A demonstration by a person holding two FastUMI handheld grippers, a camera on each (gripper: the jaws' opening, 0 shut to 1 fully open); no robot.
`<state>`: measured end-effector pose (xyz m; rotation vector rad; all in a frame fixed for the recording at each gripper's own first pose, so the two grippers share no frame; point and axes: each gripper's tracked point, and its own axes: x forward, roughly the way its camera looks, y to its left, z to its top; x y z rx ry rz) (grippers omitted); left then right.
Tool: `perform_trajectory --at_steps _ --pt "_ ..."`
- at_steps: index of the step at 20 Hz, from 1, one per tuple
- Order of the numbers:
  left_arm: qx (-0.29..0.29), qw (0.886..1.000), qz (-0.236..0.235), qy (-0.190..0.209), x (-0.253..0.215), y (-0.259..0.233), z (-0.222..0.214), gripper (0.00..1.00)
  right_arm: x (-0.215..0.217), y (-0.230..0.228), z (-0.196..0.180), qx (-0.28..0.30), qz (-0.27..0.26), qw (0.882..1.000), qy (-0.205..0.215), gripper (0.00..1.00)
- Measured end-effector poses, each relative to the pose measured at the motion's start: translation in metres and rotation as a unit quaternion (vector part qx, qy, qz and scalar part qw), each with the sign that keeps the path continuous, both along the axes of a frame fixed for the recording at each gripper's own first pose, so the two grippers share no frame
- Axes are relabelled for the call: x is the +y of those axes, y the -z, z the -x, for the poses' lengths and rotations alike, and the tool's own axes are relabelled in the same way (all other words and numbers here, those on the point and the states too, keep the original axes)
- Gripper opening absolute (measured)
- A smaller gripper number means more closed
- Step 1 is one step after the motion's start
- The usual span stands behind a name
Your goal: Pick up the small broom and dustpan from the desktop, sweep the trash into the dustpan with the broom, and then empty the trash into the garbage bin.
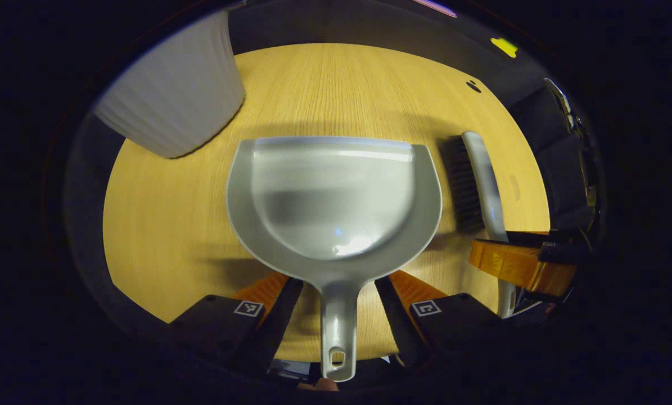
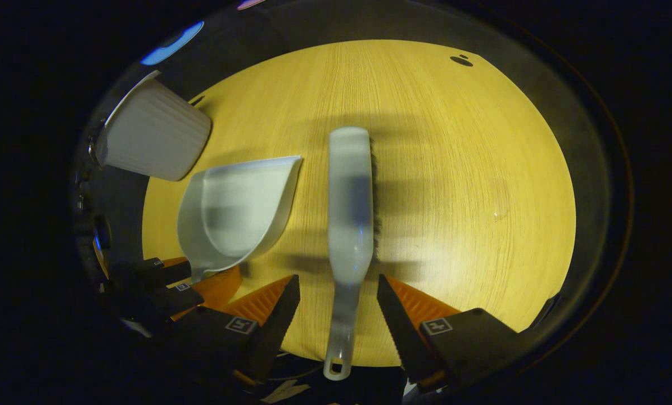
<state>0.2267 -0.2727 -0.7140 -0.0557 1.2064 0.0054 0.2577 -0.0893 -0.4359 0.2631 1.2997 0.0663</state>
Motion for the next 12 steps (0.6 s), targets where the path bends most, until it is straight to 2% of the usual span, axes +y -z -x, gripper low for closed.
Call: perform_trajectory --at_steps 1,4,7,9,10,12 --pt "-0.011 1.000 -0.001 0.007 0.000 -0.011 0.004 0.78 -0.001 -0.008 0.002 -0.003 -0.006 1.000 0.000 0.96" --pt "-0.066 0.997 -0.010 0.032 -0.003 -0.059 0.020 0.79 -0.017 -0.051 0.000 -0.062 0.014 0.998 -0.002 0.98" --pt "-0.147 0.988 0.035 0.040 -0.032 -0.128 0.033 0.79 -0.032 -0.111 -0.012 -0.162 0.035 0.986 0.022 0.98" --pt "-0.242 0.968 0.053 0.048 -0.048 -0.186 0.031 0.79 -0.032 -0.153 -0.019 -0.237 0.027 0.969 0.064 0.97" --pt "-0.293 0.953 0.051 0.055 -0.054 -0.216 0.031 0.79 -0.031 -0.177 -0.022 -0.276 0.028 0.958 0.079 0.97" --pt "-0.387 0.919 0.026 0.074 -0.053 -0.274 0.037 0.79 -0.028 -0.214 -0.025 -0.335 0.050 0.938 0.075 0.97"
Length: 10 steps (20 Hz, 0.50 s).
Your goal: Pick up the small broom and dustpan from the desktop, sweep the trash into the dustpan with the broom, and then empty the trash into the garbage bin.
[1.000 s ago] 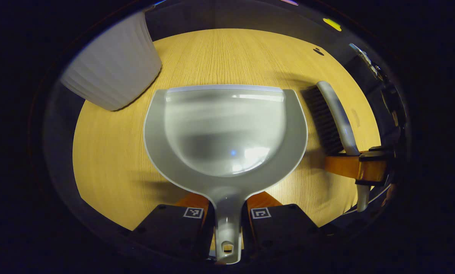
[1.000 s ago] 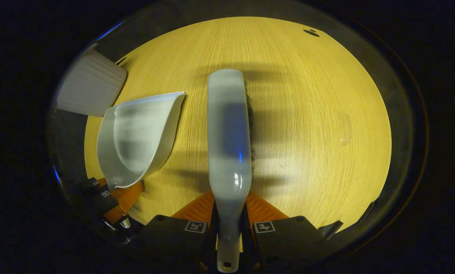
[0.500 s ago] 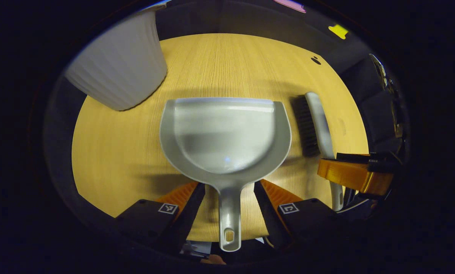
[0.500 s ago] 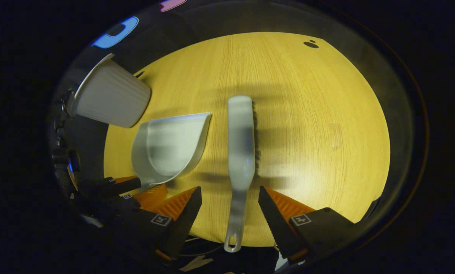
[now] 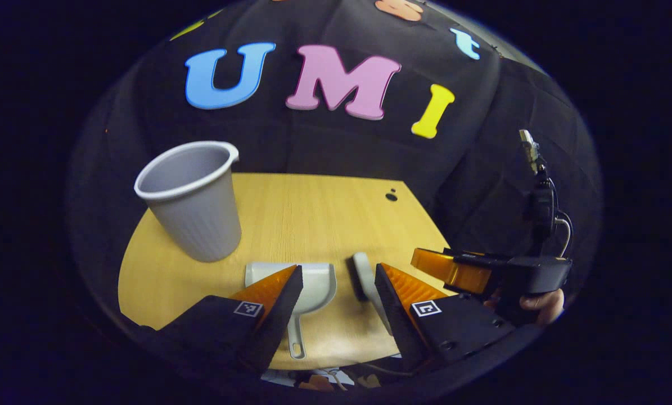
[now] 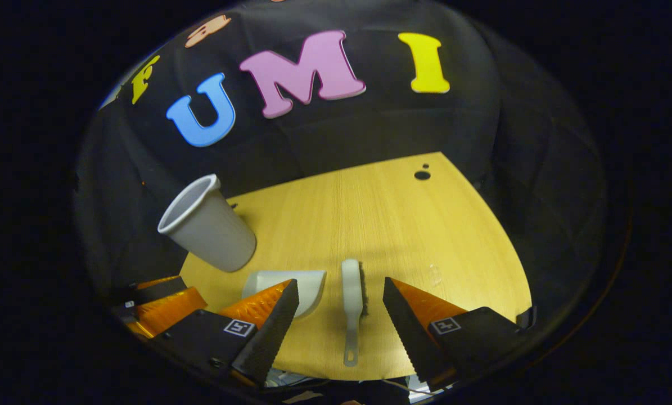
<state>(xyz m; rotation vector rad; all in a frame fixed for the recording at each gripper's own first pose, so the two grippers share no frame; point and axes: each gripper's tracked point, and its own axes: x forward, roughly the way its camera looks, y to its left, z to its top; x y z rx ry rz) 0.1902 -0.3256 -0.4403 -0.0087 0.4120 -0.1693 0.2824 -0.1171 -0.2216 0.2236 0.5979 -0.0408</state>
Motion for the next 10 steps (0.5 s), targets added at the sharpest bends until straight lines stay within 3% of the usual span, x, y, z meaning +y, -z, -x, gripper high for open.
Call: perform_trajectory --at_steps 3,6,10 --pt "-0.115 0.993 -0.018 0.032 0.004 -0.060 0.025 0.78 0.020 -0.060 -0.007 -0.106 0.048 0.993 -0.027 0.97" --pt "-0.140 0.989 -0.010 0.045 0.011 -0.075 0.046 0.78 0.058 -0.118 -0.008 -0.187 0.042 0.980 -0.045 0.97" --pt "-0.175 0.984 -0.021 0.011 0.029 -0.082 0.059 0.77 0.072 -0.142 -0.002 -0.225 0.025 0.973 -0.038 0.97"
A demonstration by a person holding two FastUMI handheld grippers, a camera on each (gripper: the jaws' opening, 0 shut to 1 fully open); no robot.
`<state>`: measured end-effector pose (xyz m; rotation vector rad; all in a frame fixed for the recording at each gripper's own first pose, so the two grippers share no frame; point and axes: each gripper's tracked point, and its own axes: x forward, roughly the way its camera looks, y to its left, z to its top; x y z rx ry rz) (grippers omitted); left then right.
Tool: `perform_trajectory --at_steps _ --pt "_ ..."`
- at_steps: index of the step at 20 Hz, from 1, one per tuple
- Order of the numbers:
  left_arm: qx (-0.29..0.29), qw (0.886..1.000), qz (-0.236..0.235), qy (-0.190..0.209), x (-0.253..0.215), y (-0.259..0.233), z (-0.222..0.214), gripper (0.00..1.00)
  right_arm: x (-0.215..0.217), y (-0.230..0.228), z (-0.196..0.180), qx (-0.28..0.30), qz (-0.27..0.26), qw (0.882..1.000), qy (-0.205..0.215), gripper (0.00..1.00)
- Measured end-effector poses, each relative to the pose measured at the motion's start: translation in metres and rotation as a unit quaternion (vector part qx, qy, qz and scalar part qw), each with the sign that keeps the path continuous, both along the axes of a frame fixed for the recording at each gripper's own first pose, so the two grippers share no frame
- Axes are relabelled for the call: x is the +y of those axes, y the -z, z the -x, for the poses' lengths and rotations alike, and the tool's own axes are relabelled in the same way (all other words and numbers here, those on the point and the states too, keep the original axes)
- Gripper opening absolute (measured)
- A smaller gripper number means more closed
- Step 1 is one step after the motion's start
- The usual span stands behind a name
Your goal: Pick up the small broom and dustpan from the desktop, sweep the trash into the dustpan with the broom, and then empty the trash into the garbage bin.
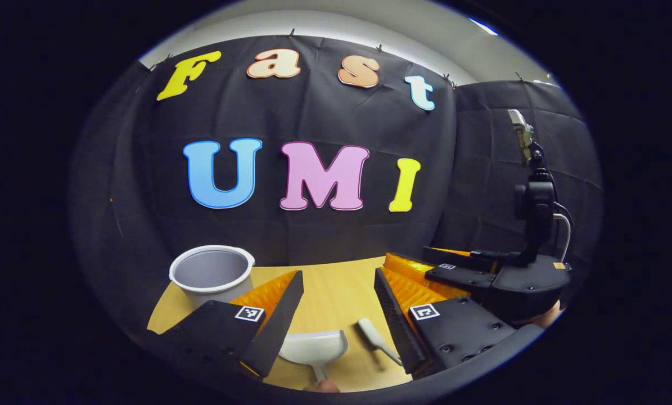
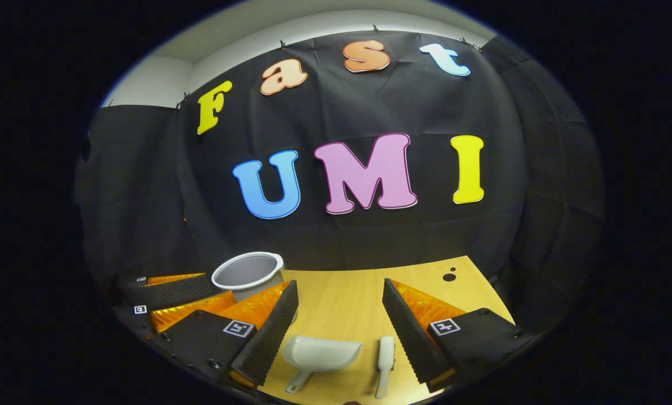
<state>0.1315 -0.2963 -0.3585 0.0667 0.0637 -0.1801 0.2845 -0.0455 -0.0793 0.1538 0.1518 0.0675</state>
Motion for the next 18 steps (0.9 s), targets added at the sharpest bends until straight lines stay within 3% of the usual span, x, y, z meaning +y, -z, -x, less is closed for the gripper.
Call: perform_trajectory --at_steps 4,7,11,18 --pt "-0.070 0.996 -0.010 -0.052 0.034 -0.025 -0.009 0.76 0.006 -0.012 0.020 -0.031 -0.009 0.999 0.039 0.97" --pt "-0.098 0.993 0.004 -0.068 0.045 -0.032 0.002 0.75 0.010 -0.027 0.030 -0.066 -0.012 0.996 0.057 0.97" --pt "-0.101 0.991 0.022 -0.083 0.070 -0.030 0.029 0.75 0.023 -0.036 0.037 -0.079 -0.002 0.996 0.050 0.97" --pt "-0.086 0.990 0.041 -0.104 0.090 -0.019 0.039 0.75 0.044 -0.038 0.041 -0.089 0.005 0.996 0.028 0.96"
